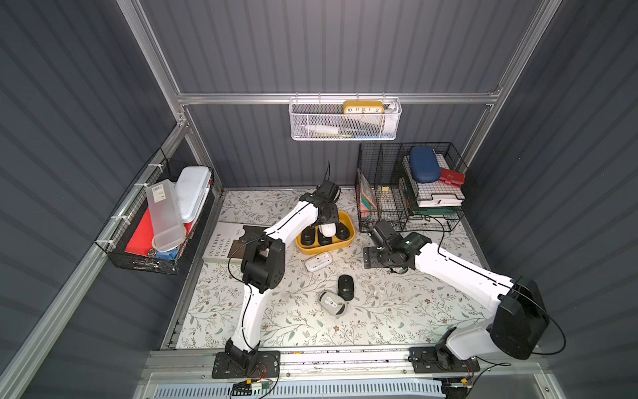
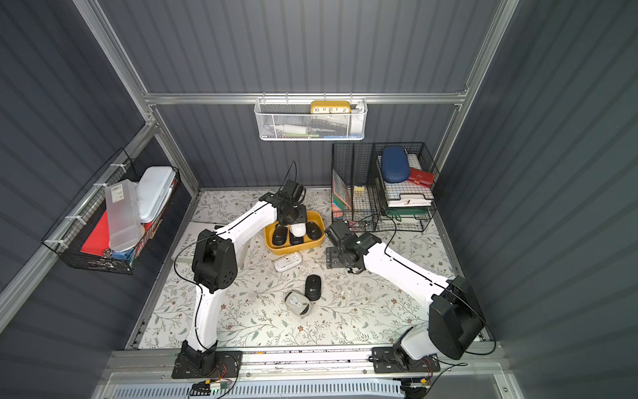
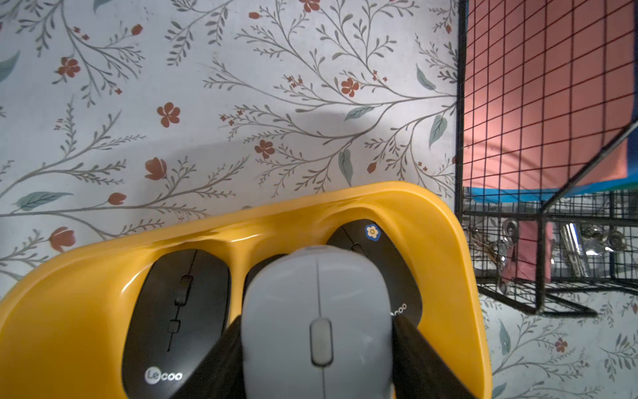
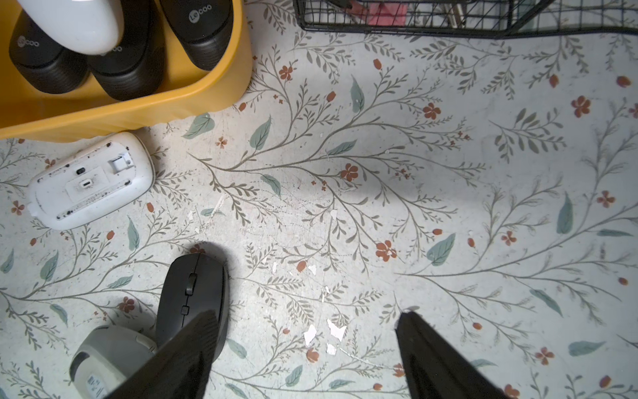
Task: Put the mouse in the storage box
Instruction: Place the mouse in the storage box.
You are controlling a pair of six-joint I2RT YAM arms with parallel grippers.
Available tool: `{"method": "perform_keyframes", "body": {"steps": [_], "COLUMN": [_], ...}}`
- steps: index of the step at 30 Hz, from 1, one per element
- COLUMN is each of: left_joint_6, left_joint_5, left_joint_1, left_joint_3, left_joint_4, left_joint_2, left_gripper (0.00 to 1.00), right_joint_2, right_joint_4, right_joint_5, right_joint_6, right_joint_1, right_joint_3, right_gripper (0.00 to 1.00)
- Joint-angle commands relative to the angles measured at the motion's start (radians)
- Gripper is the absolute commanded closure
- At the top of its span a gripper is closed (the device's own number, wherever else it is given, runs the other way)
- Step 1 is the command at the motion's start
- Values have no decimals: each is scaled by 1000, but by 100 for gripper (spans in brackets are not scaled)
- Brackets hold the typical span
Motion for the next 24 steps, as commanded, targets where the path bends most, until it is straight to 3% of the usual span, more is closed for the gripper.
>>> {"method": "perform_keyframes", "body": {"steps": [1, 16, 20, 24], "left_joint_6": [46, 79, 78, 78], "left_joint_5": [29, 97, 92, 91], "left_joint_1": [1, -27, -27, -26], "left_joint_3": [35, 122, 161, 156], "left_joint_4": [-50, -58, -71, -61], "left_joint_2": [18, 123, 153, 155], "left_gripper": [53, 49, 33, 24], "right_joint_2": [-21, -27, -30, -33], "right_joint_4": [3, 18, 18, 14], "right_joint_5": [12, 3, 0, 0], "right_joint_6": [6, 13, 16, 14], "right_joint_1": [-9, -16, -16, -15], "right_joint_3": [-19, -49, -56, -56], "right_gripper": [14, 14, 14, 14]}}
